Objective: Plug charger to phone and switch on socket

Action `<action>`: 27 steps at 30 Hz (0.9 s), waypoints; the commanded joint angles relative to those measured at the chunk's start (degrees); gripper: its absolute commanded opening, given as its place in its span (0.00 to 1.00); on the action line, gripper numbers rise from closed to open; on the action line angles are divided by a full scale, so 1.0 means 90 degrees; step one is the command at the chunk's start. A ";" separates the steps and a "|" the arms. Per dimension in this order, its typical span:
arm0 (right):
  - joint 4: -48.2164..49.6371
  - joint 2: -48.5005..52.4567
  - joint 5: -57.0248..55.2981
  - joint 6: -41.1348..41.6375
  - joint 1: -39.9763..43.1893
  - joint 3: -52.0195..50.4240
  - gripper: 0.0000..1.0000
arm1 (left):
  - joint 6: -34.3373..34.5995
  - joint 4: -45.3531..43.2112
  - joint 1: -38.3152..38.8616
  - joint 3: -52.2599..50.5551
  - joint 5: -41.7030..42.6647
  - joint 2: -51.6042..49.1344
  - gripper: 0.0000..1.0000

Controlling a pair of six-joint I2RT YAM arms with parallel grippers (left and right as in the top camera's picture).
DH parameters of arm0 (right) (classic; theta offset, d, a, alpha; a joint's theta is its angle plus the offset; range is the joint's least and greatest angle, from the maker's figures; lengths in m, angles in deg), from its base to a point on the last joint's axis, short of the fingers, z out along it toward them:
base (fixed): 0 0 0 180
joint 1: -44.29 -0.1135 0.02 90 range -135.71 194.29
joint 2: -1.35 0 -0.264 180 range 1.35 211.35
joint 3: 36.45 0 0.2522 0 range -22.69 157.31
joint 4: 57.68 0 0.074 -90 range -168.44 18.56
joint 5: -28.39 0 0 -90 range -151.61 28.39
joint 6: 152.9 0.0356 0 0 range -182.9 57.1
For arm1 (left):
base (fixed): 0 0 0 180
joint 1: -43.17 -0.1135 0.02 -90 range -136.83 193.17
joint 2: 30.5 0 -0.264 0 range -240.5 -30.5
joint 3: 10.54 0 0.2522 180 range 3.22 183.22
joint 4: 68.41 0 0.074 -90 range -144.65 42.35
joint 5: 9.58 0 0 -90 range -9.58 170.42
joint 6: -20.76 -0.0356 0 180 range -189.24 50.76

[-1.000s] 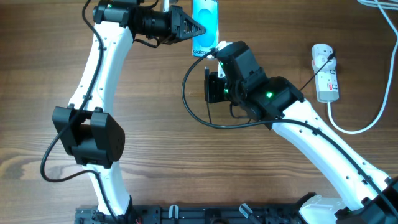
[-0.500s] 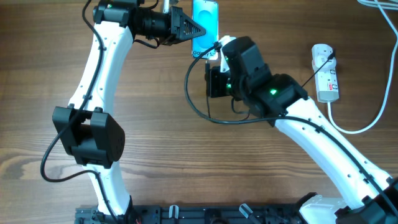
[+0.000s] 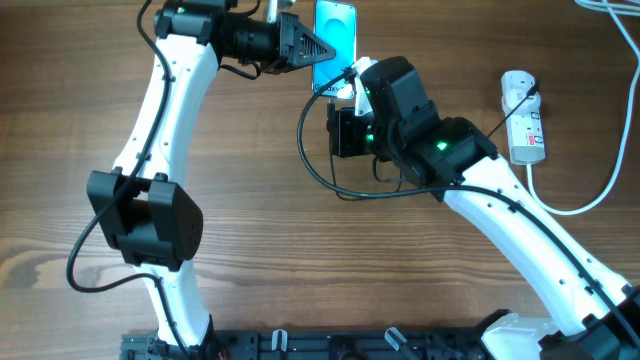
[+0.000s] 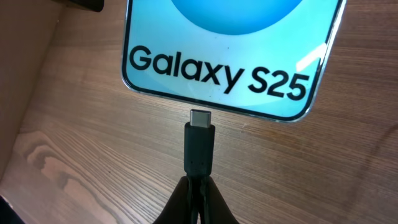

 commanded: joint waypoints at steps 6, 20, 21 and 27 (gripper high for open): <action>0.0015 -0.0039 -0.0029 -0.0075 0.0010 0.0056 0.05 | -0.0182 0.0029 0.0010 0.0112 0.0294 0.0165 0.04; 0.0024 -0.0039 -0.0175 0.0100 0.0017 0.0056 0.04 | -0.0185 0.0080 0.0010 0.0112 0.0296 0.0165 0.04; 0.0024 -0.0039 -0.0189 0.0100 0.0017 0.0056 0.05 | -0.0185 0.0080 0.0010 0.0112 0.0296 0.0165 0.04; 0.0012 -0.0039 -0.0168 0.0265 0.0022 0.0056 0.05 | -0.0211 0.0080 0.0010 0.0112 0.0296 0.0165 0.04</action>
